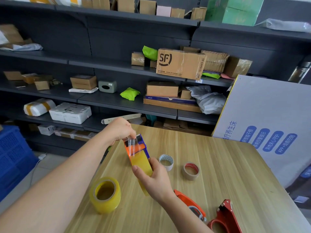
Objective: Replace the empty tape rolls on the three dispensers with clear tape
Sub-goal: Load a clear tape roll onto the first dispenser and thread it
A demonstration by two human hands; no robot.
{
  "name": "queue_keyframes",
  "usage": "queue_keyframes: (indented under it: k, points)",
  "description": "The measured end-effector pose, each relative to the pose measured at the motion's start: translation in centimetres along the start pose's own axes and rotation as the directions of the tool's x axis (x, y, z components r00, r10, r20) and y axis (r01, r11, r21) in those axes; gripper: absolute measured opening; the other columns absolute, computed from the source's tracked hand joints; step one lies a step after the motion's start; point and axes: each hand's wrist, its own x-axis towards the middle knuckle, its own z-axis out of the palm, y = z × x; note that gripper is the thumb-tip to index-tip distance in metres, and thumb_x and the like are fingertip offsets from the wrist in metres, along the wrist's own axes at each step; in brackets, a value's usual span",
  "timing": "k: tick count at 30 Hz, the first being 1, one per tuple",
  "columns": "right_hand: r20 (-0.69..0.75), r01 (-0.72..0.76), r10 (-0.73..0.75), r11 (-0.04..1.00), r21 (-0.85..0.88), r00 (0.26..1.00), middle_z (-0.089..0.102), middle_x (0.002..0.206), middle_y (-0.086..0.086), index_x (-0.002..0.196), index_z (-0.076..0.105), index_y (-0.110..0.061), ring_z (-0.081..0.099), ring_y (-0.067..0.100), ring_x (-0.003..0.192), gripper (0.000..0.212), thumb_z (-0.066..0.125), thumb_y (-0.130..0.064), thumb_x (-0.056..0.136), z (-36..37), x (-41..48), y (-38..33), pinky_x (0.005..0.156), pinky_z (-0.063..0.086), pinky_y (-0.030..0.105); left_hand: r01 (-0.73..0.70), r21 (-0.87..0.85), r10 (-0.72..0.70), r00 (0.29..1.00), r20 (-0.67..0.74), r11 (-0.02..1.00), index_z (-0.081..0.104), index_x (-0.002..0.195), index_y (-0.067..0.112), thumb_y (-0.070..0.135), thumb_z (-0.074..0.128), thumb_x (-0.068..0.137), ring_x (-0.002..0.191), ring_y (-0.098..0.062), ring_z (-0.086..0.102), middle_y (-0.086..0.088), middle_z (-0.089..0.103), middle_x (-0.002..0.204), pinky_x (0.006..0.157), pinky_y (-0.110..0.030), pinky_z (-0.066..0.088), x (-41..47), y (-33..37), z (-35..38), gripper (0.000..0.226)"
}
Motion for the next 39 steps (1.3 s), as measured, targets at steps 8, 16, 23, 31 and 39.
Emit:
queue_keyframes:
  k: [8, 16, 23, 31, 39]
  points:
    - [0.018, 0.046, -0.044, 0.989, -0.142, 0.999, 0.060, 0.087, -0.007, 0.101, 0.054, -0.023, 0.058, 0.009, 0.076, 0.063, 0.050, -0.077, 0.069, -0.2, 0.1, -0.4, 0.064, 0.050, 0.027, 0.026, -0.002, -0.027, 0.998, -0.050, 1.000, 0.054, 0.055, 0.006, 0.005, 0.068, 0.071, 0.056, -0.019, 0.054, -0.006, 0.053, 0.057, 0.051, -0.022, 0.038, -0.1, 0.4, -0.1, 0.022]
    - [0.048, 0.039, -0.030, 0.978, -0.205, 0.998, 0.061, 0.094, -0.004, 0.106, 0.052, -0.021, 0.061, 0.013, 0.083, 0.052, 0.061, -0.065, 0.080, -0.2, 0.3, -0.7, 0.070, 0.054, 0.035, -0.001, -0.047, 0.000, 1.000, -0.026, 0.999, 0.059, 0.060, 0.006, 0.008, 0.073, 0.075, 0.065, -0.021, 0.056, -0.009, 0.063, 0.067, 0.058, -0.029, 0.045, 0.1, 0.3, -0.8, 0.020]
    - [0.048, 0.048, -0.037, 0.966, -0.255, 0.998, 0.062, 0.093, -0.003, 0.106, 0.052, -0.023, 0.061, 0.012, 0.082, 0.047, 0.063, -0.061, 0.081, -0.2, 0.8, -1.4, 0.070, 0.053, 0.035, 0.034, -0.259, -0.060, 0.994, -0.092, 0.965, 0.061, 0.065, 0.008, 0.008, 0.074, 0.079, 0.076, -0.021, 0.058, -0.010, 0.069, 0.083, 0.063, -0.032, 0.048, 0.7, -0.4, -0.4, 0.019]
    - [-0.040, -0.043, 0.041, 0.998, -0.053, 0.998, 0.061, 0.090, 0.000, 0.100, 0.051, -0.021, 0.062, 0.018, 0.082, 0.046, 0.060, -0.062, 0.081, 0.5, 0.2, -0.7, 0.072, 0.054, 0.042, -0.021, -0.228, 0.010, 0.999, -0.051, 0.973, 0.063, 0.071, 0.009, 0.014, 0.073, 0.082, 0.071, -0.019, 0.057, -0.011, 0.068, 0.078, 0.067, -0.033, 0.046, 1.0, -1.3, -1.5, 0.015]
    - [0.028, -0.036, 0.034, 0.998, 0.048, 0.999, 0.059, 0.098, -0.006, 0.106, 0.048, -0.028, 0.061, 0.016, 0.090, 0.054, 0.060, -0.069, 0.072, 0.7, -0.1, -0.8, 0.075, 0.056, 0.037, -0.052, -0.130, 0.041, 0.995, -0.086, 0.990, 0.062, 0.071, 0.009, 0.013, 0.071, 0.081, 0.088, -0.024, 0.064, -0.012, 0.070, 0.091, 0.064, -0.032, 0.047, 0.7, -1.5, -1.2, 0.014]
